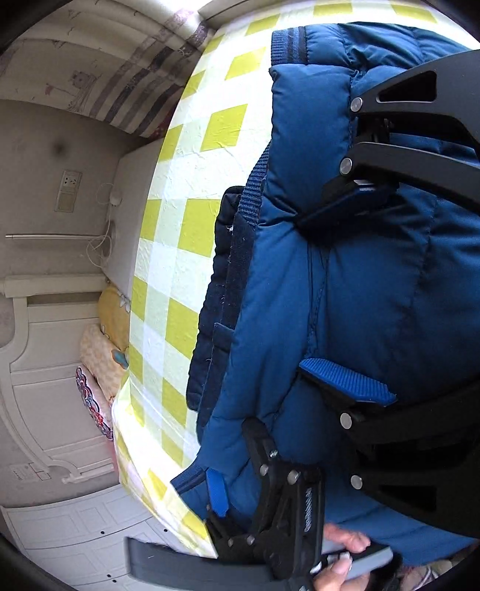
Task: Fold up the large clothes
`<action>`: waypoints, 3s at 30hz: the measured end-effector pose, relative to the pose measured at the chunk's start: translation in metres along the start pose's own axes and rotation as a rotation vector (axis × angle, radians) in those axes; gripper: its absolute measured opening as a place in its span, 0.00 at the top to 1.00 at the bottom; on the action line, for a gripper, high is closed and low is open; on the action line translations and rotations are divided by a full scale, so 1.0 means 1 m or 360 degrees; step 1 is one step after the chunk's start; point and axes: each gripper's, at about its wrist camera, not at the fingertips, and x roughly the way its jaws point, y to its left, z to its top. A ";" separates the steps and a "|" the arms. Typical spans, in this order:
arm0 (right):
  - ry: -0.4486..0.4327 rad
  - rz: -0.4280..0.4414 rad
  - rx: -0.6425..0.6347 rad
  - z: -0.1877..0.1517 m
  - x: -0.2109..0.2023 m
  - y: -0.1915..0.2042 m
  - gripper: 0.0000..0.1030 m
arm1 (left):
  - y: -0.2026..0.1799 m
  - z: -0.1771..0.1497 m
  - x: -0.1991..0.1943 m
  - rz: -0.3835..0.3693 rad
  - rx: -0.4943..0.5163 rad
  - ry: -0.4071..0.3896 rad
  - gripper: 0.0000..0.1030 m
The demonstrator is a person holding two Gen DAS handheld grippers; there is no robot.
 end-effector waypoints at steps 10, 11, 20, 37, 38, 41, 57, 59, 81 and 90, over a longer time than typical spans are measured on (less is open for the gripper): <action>-0.0008 -0.0241 0.0649 -0.034 -0.022 -0.121 0.17 | 0.001 0.000 0.001 -0.0031 -0.0031 0.0013 0.02; -0.0010 -0.0244 0.0646 -0.033 -0.022 -0.121 0.17 | 0.001 0.002 0.000 -0.0025 -0.0031 0.0013 0.02; 0.0001 -0.0343 0.0564 -0.036 -0.019 -0.110 0.16 | -0.057 0.009 -0.027 0.0122 0.0265 -0.0123 0.02; 0.0023 -0.0330 0.0571 -0.034 -0.019 -0.112 0.11 | 0.109 -0.016 0.003 -0.0034 -0.0537 0.0175 0.02; 0.0033 -0.0321 0.0584 -0.033 -0.020 -0.113 0.11 | 0.107 -0.015 0.004 -0.0012 -0.0517 0.0181 0.02; -0.0002 -0.0457 0.0528 -0.025 -0.036 -0.095 0.12 | 0.104 -0.016 0.002 0.0014 -0.0513 0.0161 0.02; -0.0005 -0.0225 -0.0185 -0.029 -0.036 0.050 0.10 | 0.094 -0.016 -0.007 0.0213 -0.0393 0.0097 0.02; -0.0052 -0.0265 -0.0074 -0.034 -0.051 0.021 0.10 | 0.094 -0.016 -0.006 0.0205 -0.0400 0.0098 0.02; -0.0037 -0.0263 0.0411 -0.073 -0.046 -0.085 0.06 | -0.005 -0.020 -0.096 0.0182 -0.0029 -0.0301 0.02; -0.0062 -0.0389 0.0388 -0.073 -0.058 -0.073 0.06 | -0.039 -0.042 -0.037 -0.0097 0.0109 -0.0016 0.02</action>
